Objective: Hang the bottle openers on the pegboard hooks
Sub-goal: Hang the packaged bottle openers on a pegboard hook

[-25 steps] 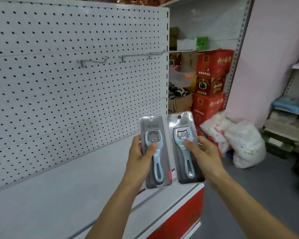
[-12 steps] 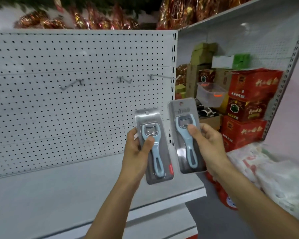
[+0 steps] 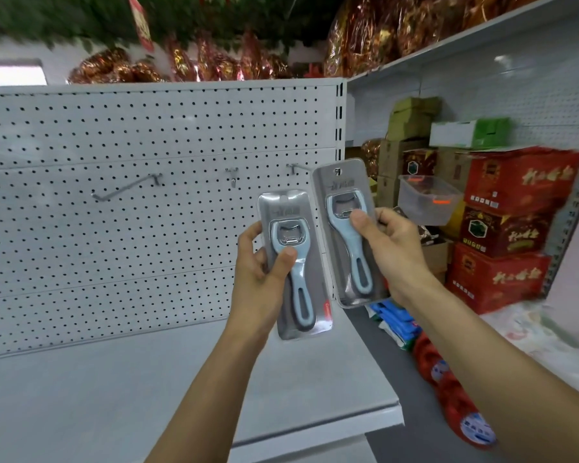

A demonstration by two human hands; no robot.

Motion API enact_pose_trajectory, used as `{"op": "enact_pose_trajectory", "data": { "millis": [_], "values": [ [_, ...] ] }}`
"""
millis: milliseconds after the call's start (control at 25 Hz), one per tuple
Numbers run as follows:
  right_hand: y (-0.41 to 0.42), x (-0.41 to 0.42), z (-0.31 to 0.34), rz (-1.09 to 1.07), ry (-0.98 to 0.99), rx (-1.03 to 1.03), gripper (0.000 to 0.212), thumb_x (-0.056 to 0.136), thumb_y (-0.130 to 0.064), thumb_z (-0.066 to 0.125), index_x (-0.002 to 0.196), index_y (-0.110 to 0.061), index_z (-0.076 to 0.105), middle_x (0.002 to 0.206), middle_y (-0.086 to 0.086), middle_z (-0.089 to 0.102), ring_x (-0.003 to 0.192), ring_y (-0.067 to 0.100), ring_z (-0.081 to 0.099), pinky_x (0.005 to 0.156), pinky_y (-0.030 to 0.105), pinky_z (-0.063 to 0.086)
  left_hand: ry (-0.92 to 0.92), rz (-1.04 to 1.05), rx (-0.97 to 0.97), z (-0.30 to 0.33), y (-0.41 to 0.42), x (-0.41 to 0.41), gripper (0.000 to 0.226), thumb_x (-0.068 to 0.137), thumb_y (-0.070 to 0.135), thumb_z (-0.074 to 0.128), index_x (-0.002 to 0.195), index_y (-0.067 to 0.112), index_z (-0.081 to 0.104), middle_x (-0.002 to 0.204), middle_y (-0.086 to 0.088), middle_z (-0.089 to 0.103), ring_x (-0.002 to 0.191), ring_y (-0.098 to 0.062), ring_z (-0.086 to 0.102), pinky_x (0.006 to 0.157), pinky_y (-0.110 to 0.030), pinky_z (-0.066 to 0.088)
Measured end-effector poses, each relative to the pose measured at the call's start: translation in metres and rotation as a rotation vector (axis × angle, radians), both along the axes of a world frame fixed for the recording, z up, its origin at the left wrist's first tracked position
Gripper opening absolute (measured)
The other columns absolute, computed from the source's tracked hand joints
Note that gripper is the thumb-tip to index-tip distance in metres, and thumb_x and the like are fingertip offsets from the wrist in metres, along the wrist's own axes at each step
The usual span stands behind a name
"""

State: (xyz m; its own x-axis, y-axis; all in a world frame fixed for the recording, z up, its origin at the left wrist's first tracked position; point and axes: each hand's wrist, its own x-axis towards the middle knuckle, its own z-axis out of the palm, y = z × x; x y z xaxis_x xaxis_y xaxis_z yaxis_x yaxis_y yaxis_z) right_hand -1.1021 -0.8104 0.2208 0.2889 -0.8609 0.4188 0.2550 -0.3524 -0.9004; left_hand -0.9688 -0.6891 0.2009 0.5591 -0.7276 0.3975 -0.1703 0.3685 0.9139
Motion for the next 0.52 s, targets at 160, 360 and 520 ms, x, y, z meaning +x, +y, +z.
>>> {"op": "enact_pose_trajectory", "data": {
  "millis": [160,360,520],
  "values": [
    [-0.009,0.009,-0.001,-0.004,0.016,0.044,0.008,0.090,-0.026,0.064,0.084,-0.020,0.066,0.085,0.004,0.074,0.077,0.020,0.070,0.074,0.037,0.060,-0.001,0.012,0.002,-0.001,-0.005,0.004,0.047,0.094,0.017,0.060,0.133,0.030,0.038,0.098,0.009,0.075,0.087,-0.006,0.071,0.084,-0.031,0.054],
    [-0.029,0.032,-0.005,-0.024,0.096,0.103,0.042,0.075,-0.053,0.070,0.084,-0.012,0.066,0.096,0.022,0.070,0.094,0.041,0.067,0.089,0.056,0.052,-0.015,-0.001,0.026,-0.003,-0.012,0.012,0.046,0.093,0.018,0.061,0.132,0.030,0.040,0.098,0.007,0.075,0.085,-0.006,0.071,0.076,-0.026,0.054],
    [-0.054,0.058,-0.006,-0.019,0.109,0.147,0.039,0.083,-0.041,0.069,0.089,-0.003,0.064,0.105,0.031,0.065,0.094,0.044,0.066,0.087,0.060,0.051,-0.013,0.007,0.033,-0.002,-0.019,0.022,0.047,0.092,0.018,0.062,0.132,0.030,0.041,0.098,0.005,0.075,0.084,-0.006,0.071,0.075,-0.025,0.055]
  ]
}}
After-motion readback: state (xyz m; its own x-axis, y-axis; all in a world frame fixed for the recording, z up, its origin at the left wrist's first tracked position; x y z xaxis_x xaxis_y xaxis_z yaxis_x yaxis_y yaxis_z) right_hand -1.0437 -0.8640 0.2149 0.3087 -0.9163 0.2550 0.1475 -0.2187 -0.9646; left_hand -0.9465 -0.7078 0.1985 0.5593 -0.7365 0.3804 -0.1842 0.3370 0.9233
